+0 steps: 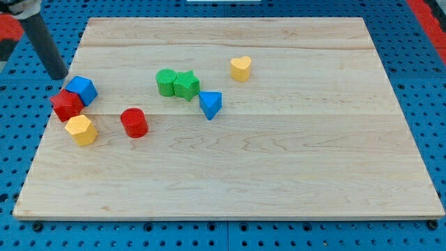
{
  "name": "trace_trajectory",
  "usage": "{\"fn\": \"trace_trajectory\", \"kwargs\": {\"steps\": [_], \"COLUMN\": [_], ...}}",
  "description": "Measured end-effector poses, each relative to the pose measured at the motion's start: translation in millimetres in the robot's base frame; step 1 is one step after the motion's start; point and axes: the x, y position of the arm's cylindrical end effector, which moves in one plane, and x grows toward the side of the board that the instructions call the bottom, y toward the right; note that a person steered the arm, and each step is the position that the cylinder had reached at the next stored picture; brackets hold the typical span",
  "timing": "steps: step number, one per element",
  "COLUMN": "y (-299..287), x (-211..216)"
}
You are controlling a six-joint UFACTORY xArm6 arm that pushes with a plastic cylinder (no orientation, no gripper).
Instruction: Keep the red circle underneath the blue triangle
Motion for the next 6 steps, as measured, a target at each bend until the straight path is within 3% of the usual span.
{"fn": "trace_trajectory", "kwargs": {"steps": [3, 6], "y": [48.4, 126.2], "x": [74.8, 99.4]}}
